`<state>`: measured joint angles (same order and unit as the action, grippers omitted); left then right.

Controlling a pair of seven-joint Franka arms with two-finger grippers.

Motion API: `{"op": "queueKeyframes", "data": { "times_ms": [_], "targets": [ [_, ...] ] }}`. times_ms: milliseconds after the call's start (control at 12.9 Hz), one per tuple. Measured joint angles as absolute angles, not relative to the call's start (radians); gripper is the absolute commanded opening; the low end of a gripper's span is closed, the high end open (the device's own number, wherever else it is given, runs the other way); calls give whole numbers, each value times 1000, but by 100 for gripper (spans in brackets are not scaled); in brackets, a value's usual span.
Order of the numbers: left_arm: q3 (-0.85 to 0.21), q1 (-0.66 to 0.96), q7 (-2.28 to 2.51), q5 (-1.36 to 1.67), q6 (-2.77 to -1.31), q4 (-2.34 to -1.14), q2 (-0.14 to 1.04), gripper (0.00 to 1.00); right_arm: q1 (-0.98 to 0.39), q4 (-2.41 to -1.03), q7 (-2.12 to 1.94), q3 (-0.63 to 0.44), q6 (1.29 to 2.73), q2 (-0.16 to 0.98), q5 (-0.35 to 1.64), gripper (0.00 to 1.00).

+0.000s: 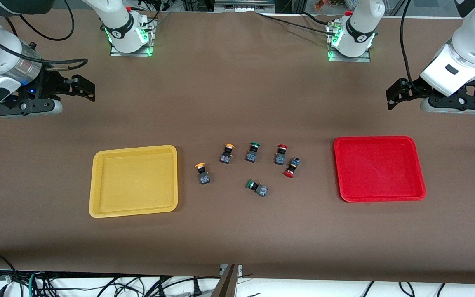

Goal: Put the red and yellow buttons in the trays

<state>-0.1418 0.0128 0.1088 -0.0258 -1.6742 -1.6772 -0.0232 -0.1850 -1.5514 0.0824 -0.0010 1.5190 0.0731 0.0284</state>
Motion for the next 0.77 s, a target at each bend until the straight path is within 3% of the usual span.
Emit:
{"op": "queueKeyframes", "data": {
  "times_ms": [773],
  "targets": [
    [-138, 11, 109, -26, -1664, -1677, -23, 100, -185, -1544, 82, -1, 1521, 74, 28, 100]
  ]
}}
